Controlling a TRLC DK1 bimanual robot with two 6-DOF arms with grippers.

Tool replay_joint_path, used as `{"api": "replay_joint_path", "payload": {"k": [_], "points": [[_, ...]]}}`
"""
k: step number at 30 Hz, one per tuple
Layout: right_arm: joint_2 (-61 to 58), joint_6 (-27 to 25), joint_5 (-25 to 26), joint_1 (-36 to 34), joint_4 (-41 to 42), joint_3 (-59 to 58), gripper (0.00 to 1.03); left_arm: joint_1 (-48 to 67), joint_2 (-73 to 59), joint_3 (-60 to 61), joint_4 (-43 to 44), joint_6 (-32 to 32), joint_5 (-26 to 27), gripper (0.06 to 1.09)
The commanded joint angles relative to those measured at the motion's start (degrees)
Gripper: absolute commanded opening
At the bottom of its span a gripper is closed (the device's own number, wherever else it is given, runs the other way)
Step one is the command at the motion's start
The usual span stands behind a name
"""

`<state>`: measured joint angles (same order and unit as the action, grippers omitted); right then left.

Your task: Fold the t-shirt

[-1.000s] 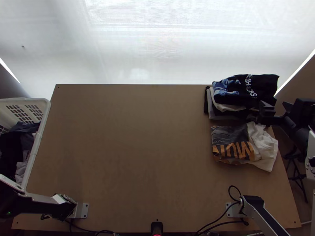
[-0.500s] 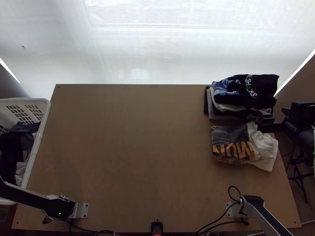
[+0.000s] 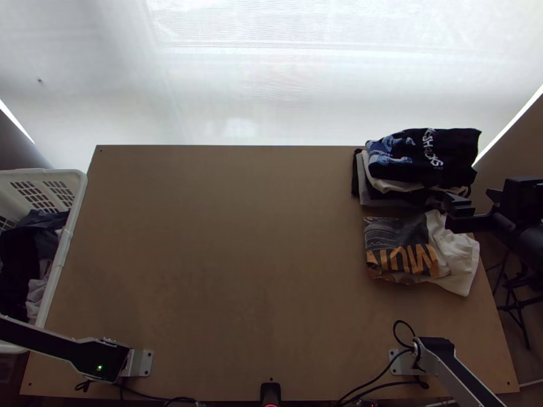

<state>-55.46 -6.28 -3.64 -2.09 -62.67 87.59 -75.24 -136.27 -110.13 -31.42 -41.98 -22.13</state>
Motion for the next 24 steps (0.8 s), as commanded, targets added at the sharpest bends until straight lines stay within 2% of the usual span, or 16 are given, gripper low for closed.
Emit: {"api": "replay_joint_path", "payload": {"k": [1,9,10,12,13,16,19,23,24], "points": [[0.1,0.1,0.0,0.0,-1.0,0.5,0.98,-1.0,-5.4,-1.2,5.3,-5.0,-0.5,0.94],[0.2,0.5,0.0,0.0,-1.7,1.4,0.98,-1.6,-9.6,-2.1,8.1,-7.9,0.9,0.92],[0.3,0.6,0.0,0.0,-1.8,1.7,0.98,-1.7,-10.0,-2.0,9.6,-8.0,0.9,0.77],[0.3,0.7,0.0,0.1,-2.2,2.4,0.98,-1.7,-10.2,-2.0,10.6,-10.1,3.3,0.25],[0.3,0.8,0.0,0.1,-2.4,2.7,0.98,-1.7,-10.3,-2.0,10.8,-10.8,4.1,0.09],[0.3,1.2,0.0,0.1,-2.7,3.0,0.98,-1.7,-9.5,-1.8,10.0,-10.2,5.6,0.1],[0.3,2.0,0.0,0.1,-3.0,2.6,0.98,-1.0,-5.2,-1.6,3.6,-6.2,9.6,0.09],[0.7,2.1,0.0,-0.2,-3.0,1.3,0.98,1.8,10.1,-1.9,-11.5,4.4,28.2,0.09],[0.9,2.1,0.0,-0.2,-3.0,0.9,0.98,2.9,14.5,-2.0,-13.3,6.7,31.1,0.09]]}}
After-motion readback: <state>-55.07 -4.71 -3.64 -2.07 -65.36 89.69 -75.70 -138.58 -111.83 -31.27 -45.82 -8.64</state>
